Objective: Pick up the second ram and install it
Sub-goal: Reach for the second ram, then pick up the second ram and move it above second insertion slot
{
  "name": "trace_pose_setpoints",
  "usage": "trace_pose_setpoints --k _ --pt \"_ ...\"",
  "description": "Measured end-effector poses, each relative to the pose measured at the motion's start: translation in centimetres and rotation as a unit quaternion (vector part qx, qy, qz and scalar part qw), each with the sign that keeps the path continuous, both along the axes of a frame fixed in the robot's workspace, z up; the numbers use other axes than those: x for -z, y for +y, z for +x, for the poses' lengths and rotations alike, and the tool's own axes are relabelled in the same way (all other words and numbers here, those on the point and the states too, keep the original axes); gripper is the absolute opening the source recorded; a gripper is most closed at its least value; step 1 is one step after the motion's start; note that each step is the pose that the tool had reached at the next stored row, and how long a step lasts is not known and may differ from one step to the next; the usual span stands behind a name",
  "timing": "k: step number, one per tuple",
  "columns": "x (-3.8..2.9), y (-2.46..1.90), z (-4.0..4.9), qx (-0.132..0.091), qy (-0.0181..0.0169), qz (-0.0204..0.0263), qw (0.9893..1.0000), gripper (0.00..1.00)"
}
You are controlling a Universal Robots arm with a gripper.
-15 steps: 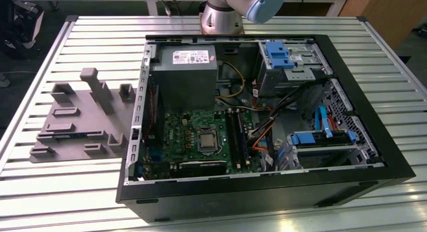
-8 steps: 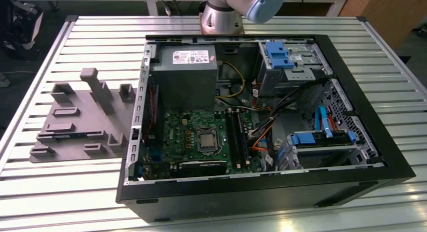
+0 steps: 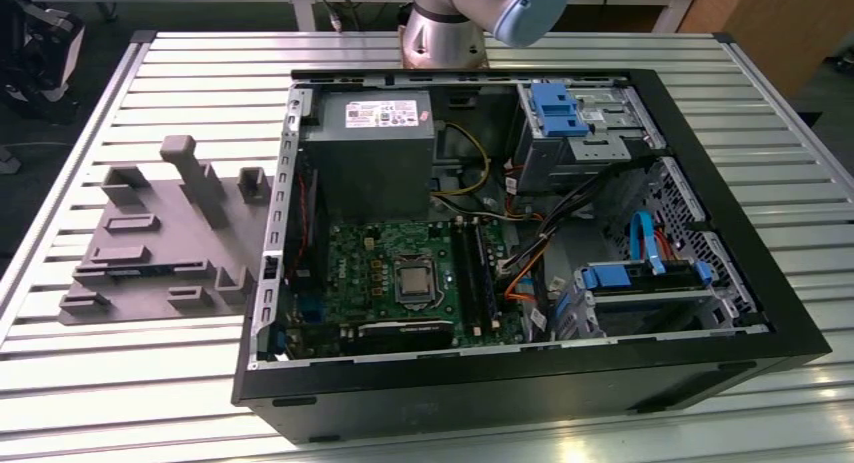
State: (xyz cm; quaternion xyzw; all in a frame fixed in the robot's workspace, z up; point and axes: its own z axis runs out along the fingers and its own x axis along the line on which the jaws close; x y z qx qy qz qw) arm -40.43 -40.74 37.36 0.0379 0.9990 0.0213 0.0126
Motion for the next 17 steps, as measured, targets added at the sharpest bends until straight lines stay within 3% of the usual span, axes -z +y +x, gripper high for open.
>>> trace_pose_setpoints --k 17 --pt "0.02 -0.07 0.00 -0.004 0.0000 0.0000 1.0000 0.11"
